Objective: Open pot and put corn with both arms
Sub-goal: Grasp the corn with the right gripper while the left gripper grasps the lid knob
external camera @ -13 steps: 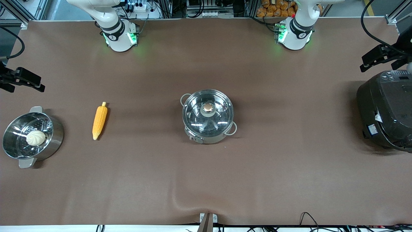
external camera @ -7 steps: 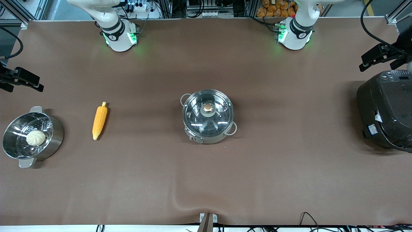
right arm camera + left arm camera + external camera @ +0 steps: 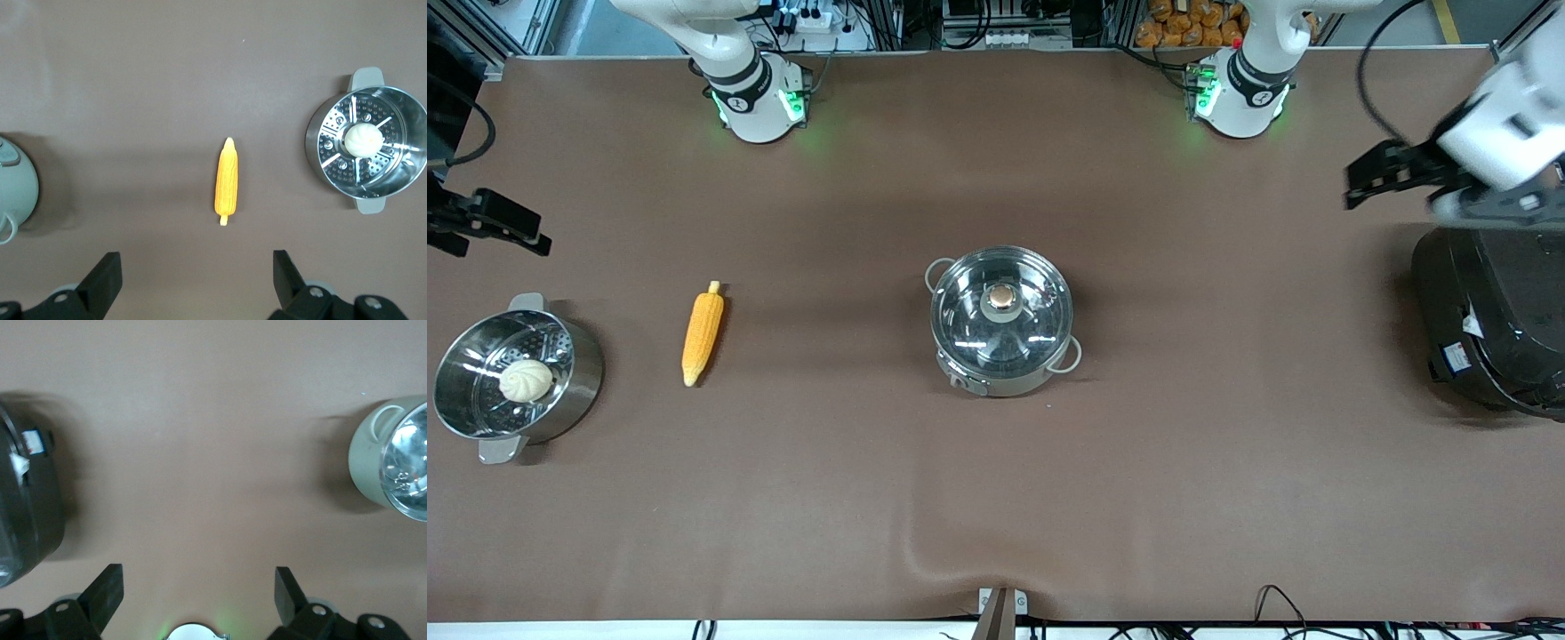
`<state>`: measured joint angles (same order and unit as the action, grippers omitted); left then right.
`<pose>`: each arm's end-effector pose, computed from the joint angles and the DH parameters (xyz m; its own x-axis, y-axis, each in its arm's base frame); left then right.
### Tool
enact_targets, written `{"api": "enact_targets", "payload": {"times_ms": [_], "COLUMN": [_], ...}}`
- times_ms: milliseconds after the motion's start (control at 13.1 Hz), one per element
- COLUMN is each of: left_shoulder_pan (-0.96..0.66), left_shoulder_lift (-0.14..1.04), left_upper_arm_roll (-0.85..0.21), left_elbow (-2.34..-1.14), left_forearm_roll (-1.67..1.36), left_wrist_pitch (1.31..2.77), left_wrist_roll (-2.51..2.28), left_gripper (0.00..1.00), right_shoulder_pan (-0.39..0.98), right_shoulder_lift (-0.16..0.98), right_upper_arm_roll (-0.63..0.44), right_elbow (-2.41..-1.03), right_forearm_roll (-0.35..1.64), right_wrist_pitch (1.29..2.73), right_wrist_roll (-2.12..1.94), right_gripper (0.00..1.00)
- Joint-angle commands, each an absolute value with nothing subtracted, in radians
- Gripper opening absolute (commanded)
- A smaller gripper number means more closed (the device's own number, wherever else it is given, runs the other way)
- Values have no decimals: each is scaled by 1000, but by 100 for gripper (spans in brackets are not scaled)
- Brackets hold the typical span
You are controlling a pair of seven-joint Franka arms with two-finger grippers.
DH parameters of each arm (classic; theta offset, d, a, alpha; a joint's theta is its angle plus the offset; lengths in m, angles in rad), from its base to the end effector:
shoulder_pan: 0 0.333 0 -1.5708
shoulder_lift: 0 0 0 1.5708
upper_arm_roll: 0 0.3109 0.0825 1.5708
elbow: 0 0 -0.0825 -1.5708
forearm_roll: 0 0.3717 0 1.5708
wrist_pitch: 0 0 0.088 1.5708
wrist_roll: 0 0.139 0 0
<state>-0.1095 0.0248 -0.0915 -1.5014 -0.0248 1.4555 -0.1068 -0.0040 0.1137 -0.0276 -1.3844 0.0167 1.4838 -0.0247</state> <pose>0.5244 -0.1100 0.5960 0.9927 -0.0965 -0.0730 -0.0954 -0.9953 0.0194 0.5678 -0.0146 0.6016 0.9999 -0.0053 -0.0139 -0.0055 -0.9999 -0.0139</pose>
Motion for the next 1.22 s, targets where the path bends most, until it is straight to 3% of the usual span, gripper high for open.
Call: {"api": "enact_targets", "payload": {"times_ms": [0,304,457,609,837,989,1141], "left_shoulder_pan": [-138,-306,-400,-498,-574,-610,-630], "left_shoulder_lift": [101,234,322,437,509,547,580], "left_upper_arm_roll": [-150,-183,-180,-170,-170,-170,-170], "left_elbow": [-1482,-1471,-1406,-1300,-1287,-1285,-1285], "left_forearm_roll": [-57,-38,-34,1,26,38,43], "left_wrist_pitch": [1520,1713,1761,1763,1810,1882,1934], "left_wrist_roll": [-156,-460,-681,-922,-1020,-1109,-1170], "left_gripper": [100,100,100,100,100,100,100], "right_shoulder_pan": [5,-9,-27,-67,-57,-57,-61], "right_shoulder_lift": [109,113,123,135,227,329,344], "right_upper_arm_roll": [-21,-25,-25,-25,-23,-21,-23], "right_elbow": [-1517,-1744,-1852,-2027,-2203,-2198,-2204], "right_forearm_roll": [21,21,14,14,25,25,25], "right_wrist_pitch": [1639,1876,1993,2223,2510,2536,2517], "right_wrist_roll": [-28,-58,-92,-149,-140,-140,-144], "right_gripper": [100,100,100,100,100,100,100]}}
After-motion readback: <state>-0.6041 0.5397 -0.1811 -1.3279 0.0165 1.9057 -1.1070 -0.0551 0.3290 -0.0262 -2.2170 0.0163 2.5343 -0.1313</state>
